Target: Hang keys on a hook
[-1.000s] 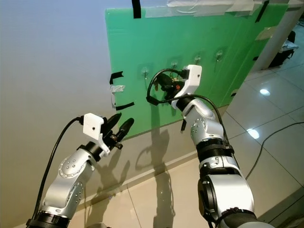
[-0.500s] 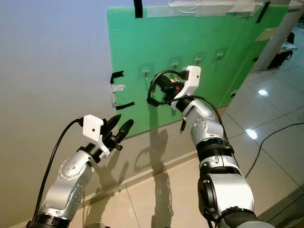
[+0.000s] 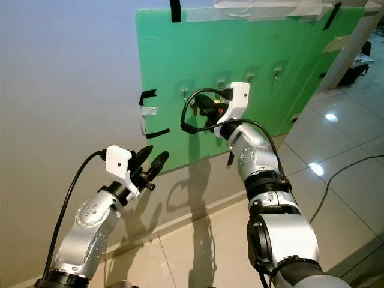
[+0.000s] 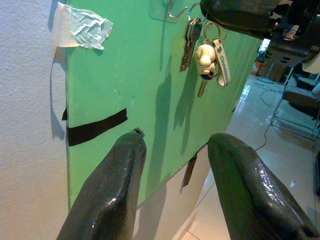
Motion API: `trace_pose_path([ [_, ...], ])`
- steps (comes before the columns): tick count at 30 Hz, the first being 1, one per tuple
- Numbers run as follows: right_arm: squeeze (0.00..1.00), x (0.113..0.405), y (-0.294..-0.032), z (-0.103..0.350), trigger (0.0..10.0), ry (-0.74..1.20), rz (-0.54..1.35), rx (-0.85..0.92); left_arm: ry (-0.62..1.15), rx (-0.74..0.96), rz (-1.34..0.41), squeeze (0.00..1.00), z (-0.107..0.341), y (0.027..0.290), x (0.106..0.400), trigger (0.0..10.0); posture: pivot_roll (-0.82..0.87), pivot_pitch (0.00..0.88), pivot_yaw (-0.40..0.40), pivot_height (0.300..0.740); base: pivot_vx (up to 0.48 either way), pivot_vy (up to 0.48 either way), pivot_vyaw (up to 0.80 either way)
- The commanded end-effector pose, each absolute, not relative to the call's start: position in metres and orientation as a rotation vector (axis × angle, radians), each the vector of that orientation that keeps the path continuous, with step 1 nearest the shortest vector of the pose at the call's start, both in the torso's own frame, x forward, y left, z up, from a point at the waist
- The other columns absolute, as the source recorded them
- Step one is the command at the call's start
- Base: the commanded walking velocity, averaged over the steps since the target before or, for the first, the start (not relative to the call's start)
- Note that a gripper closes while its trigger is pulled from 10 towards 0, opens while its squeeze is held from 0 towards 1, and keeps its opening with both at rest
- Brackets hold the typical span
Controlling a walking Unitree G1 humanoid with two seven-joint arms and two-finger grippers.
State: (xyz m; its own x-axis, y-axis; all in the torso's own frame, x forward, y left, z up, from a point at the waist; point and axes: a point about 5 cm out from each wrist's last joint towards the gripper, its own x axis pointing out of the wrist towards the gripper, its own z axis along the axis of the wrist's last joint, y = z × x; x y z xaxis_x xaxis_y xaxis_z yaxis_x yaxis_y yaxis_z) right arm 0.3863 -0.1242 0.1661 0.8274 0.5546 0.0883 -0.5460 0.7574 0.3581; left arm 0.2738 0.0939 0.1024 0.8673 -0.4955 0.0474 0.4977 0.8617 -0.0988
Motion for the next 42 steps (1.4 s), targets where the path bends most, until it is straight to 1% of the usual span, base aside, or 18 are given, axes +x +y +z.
trace_pose_path([
  [1,0.0,0.391,-0.123,0.178,0.0,-0.011,0.599,0.358,-0.018,-0.105,-0.527,0.0,0.102,0.091,0.274,10.0,0.01,0.0,-0.068,0.74,0.0,0.0,0.0],
  [15,0.0,0.392,-0.118,0.18,0.0,-0.019,0.614,0.37,-0.018,-0.098,-0.532,0.0,0.102,0.091,0.274,10.0,0.02,0.0,-0.067,0.74,0.0,0.0,0.0],
  [25,0.0,0.39,-0.114,0.181,0.0,-0.017,0.668,0.384,-0.02,-0.096,-0.537,0.0,0.102,0.089,0.275,10.0,0.02,0.0,-0.071,0.74,0.0,0.0,0.0],
  [36,0.0,0.387,-0.129,0.184,0.0,-0.04,0.68,0.366,-0.022,-0.101,-0.527,0.0,0.103,0.089,0.275,10.0,0.02,0.0,-0.075,0.74,0.0,0.0,0.0],
  [42,0.0,0.389,-0.13,0.185,0.0,-0.043,0.658,0.398,-0.021,-0.103,-0.529,0.0,0.102,0.088,0.275,10.0,0.01,0.0,-0.07,0.74,0.0,0.0,0.0],
])
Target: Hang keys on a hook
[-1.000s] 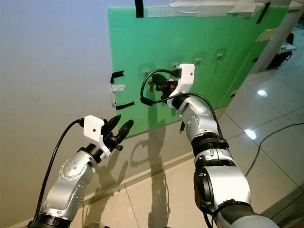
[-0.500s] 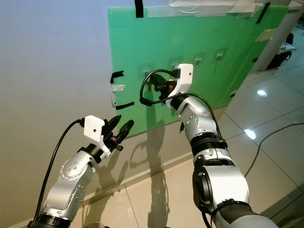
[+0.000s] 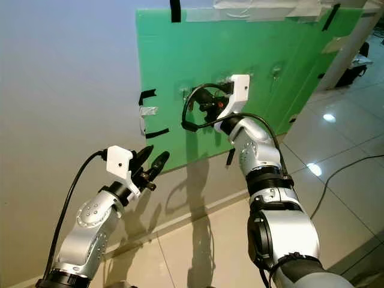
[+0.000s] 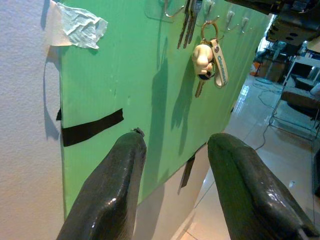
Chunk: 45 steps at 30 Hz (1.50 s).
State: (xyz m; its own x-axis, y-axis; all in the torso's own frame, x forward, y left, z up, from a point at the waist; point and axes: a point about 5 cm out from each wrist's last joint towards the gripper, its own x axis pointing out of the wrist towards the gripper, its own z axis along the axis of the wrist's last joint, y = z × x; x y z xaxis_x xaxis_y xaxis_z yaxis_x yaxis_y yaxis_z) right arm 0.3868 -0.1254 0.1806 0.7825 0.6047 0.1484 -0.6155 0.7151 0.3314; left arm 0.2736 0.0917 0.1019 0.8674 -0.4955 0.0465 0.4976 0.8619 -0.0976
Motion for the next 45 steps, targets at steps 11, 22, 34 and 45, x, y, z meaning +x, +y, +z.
trace_pose_path([
  [11,0.0,0.389,-0.12,0.183,0.0,-0.015,0.671,0.41,-0.018,-0.106,-0.532,0.0,0.102,0.086,0.275,10.0,0.01,0.0,-0.075,0.74,0.0,0.0,0.0],
  [22,0.0,0.392,-0.117,0.18,0.0,0.011,0.66,0.418,-0.017,-0.106,-0.53,0.0,0.101,0.086,0.274,10.0,0.01,0.0,-0.078,0.74,0.0,0.0,0.0],
  [34,0.0,0.399,-0.126,0.183,0.0,0.024,0.555,0.598,-0.014,-0.106,-0.53,0.0,0.101,0.085,0.272,10.0,0.02,0.0,-0.081,0.74,0.0,0.0,0.0],
  [45,0.0,0.396,-0.13,0.165,0.0,0.11,0.53,0.727,-0.007,-0.107,-0.526,0.0,0.099,0.085,0.27,10.0,0.02,0.0,-0.087,0.74,0.0,0.0,0.0],
])
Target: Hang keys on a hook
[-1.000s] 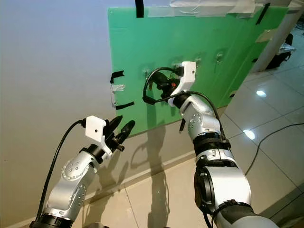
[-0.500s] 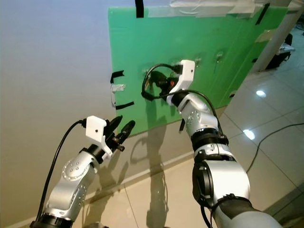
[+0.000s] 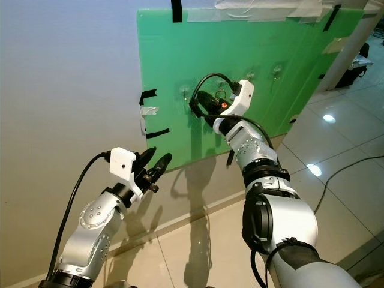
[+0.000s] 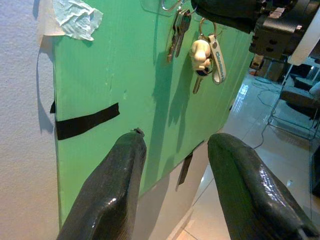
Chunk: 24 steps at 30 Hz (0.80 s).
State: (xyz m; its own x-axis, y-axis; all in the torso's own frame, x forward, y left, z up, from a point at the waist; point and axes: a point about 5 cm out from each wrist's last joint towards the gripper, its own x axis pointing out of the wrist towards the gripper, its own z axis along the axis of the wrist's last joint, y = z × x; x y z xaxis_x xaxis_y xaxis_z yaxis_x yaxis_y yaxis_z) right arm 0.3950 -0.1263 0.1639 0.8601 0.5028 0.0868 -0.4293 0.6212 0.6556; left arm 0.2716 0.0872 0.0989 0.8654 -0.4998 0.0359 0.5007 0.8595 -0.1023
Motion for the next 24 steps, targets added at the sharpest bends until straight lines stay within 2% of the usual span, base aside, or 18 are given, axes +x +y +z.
trace_pose_path([
  [1,0.0,0.395,-0.13,0.164,0.0,0.112,0.528,0.72,-0.007,-0.107,-0.526,0.0,0.099,0.085,0.27,10.0,0.02,0.0,-0.087,0.74,0.0,0.0,0.0],
  [9,0.0,0.397,-0.125,0.169,0.0,0.099,0.538,0.696,-0.007,-0.107,-0.526,0.0,0.099,0.084,0.271,10.0,0.02,0.0,-0.086,0.74,0.0,0.0,0.0],
  [16,0.0,0.398,-0.119,0.173,0.0,0.083,0.575,0.561,-0.008,-0.109,-0.53,0.0,0.099,0.081,0.272,10.0,0.02,0.0,-0.088,0.74,0.0,0.0,0.0],
  [24,0.0,0.399,-0.115,0.177,0.0,0.072,0.588,0.545,-0.012,-0.105,-0.533,0.0,0.1,0.082,0.274,10.0,0.02,0.0,-0.087,0.74,0.0,0.0,0.0],
])
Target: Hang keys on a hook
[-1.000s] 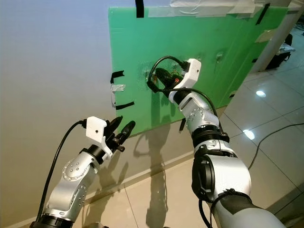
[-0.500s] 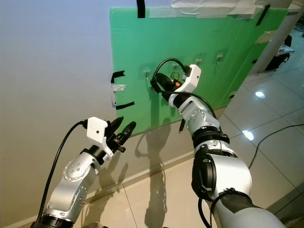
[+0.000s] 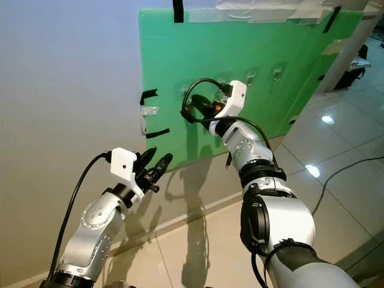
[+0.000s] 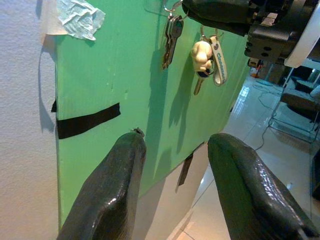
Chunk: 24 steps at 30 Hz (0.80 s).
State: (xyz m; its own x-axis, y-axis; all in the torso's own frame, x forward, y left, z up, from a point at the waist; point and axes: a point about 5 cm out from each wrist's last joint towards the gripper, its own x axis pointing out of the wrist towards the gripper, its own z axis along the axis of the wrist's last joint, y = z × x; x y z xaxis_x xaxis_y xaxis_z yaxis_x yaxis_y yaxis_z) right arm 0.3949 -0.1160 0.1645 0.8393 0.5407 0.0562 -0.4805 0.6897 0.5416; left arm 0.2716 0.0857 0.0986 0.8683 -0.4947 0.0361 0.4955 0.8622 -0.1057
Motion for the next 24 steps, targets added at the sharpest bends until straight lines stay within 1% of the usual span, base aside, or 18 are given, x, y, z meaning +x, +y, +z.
trace_pose_path([
  [1,0.0,0.399,-0.115,0.178,0.0,0.068,0.589,0.538,-0.013,-0.104,-0.533,0.0,0.1,0.082,0.274,10.0,0.02,0.0,-0.087,0.74,0.0,0.0,0.0],
  [12,0.0,0.402,-0.116,0.186,0.0,0.022,0.553,0.472,-0.012,-0.105,-0.529,0.0,0.1,0.083,0.274,10.0,0.02,0.0,-0.089,0.74,0.0,0.0,0.0],
  [14,0.0,0.402,-0.113,0.187,0.0,0.015,0.556,0.444,-0.011,-0.105,-0.527,0.0,0.1,0.083,0.274,10.0,0.02,0.0,-0.09,0.74,0.0,0.0,0.0],
  [24,0.0,0.403,-0.106,0.189,0.0,0.008,0.564,0.421,-0.009,-0.105,-0.529,0.0,0.099,0.082,0.275,10.0,0.02,0.0,-0.089,0.74,0.0,0.0,0.0],
])
